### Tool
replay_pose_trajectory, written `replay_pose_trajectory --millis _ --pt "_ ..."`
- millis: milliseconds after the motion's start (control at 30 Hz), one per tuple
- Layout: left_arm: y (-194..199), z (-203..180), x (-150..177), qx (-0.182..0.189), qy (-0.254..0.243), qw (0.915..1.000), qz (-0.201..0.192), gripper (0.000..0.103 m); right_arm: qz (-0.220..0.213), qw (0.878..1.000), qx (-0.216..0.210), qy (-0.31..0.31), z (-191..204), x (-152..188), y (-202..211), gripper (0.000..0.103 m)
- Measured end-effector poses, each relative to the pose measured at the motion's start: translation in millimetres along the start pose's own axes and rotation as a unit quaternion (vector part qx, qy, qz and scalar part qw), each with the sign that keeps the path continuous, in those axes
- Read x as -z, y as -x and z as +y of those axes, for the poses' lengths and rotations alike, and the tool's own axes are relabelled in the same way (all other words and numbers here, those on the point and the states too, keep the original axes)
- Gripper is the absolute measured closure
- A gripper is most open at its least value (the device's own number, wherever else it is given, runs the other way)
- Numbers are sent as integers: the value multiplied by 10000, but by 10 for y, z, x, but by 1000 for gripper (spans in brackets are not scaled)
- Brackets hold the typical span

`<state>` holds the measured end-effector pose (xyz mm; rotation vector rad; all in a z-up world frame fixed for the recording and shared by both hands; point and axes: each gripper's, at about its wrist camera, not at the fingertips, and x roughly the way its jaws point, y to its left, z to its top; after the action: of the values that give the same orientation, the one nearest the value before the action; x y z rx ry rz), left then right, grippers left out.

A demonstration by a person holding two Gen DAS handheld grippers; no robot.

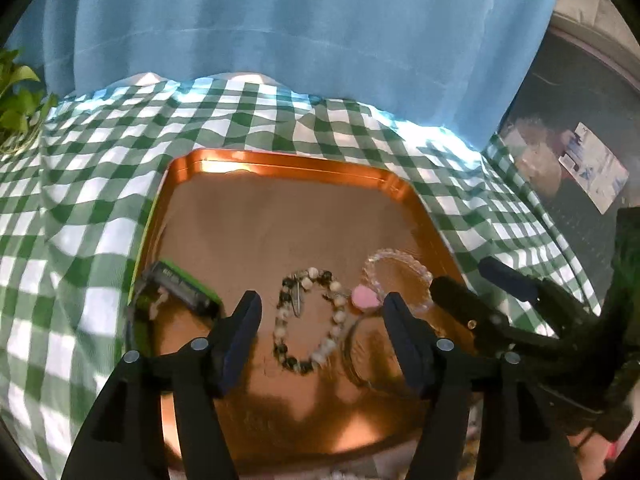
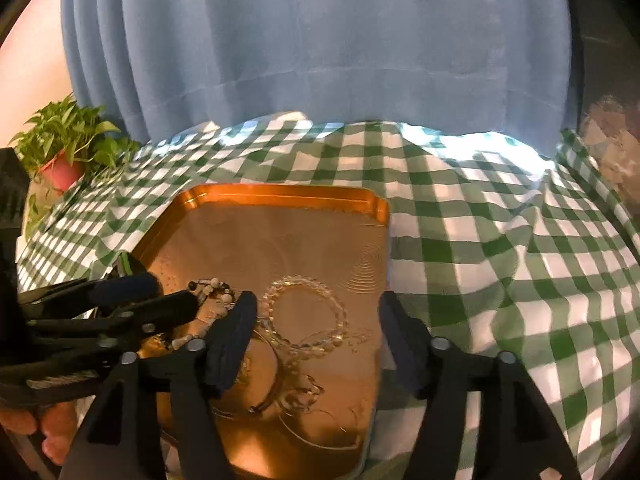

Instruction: Organize jewelry

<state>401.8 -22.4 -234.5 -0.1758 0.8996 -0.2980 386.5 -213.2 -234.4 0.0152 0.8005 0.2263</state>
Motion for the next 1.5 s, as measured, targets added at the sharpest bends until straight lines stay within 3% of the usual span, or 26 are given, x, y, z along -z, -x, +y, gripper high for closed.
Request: replay_pose_trajectory --millis 167,200,367,500,633,733,833,933,1000,1167,1367,1500 --pt "463 -172 248 -444 -374 9982 -180 37 -153 9999 20 -51 81 175 353 25" --pt "579 -198 308 -466 -401 9979 -208 37 -220 9997 46 -11 127 205 457 19" --pt "1106 -322 528 -386 -455 9980 -188 37 -432 9982 239 351 315 308 1029 12" --pt "1679 -545 709 -542 -695 9950 -476 35 -399 9991 167 13 352 421 1504 5" --pt "2131 -749 891 -1297 -737 9868 -626 34 -331 9986 68 -400 378 548 1937 5" --pt "2550 -815 1044 -1741 -430 9812 -716 32 -568 9974 299 -318 491 654 2287 5" --pt "2982 -835 1181 -1655 -165 9814 -962 22 -823 9955 354 306 725 730 2680 5" --pt "3398 -894 1275 -1268 -105 9851 -1160 15 -968 9924 403 644 912 774 3012 2" --pt "3614 -996 1349 -1278 -237 9834 -1269 14 -1061 9914 501 583 1004 816 3299 1" --pt "3982 -1211 1532 -1331 -430 9784 -1524 13 -1415 9877 187 631 1207 918 3793 1" --pt "4226 -1305 1576 -1265 -527 9799 -1450 8 -1526 9878 132 272 1242 998 4053 0" --pt "4353 -1399 1627 -1583 -699 9712 -1638 4 -1382 9903 -167 -54 1191 1039 4084 0"
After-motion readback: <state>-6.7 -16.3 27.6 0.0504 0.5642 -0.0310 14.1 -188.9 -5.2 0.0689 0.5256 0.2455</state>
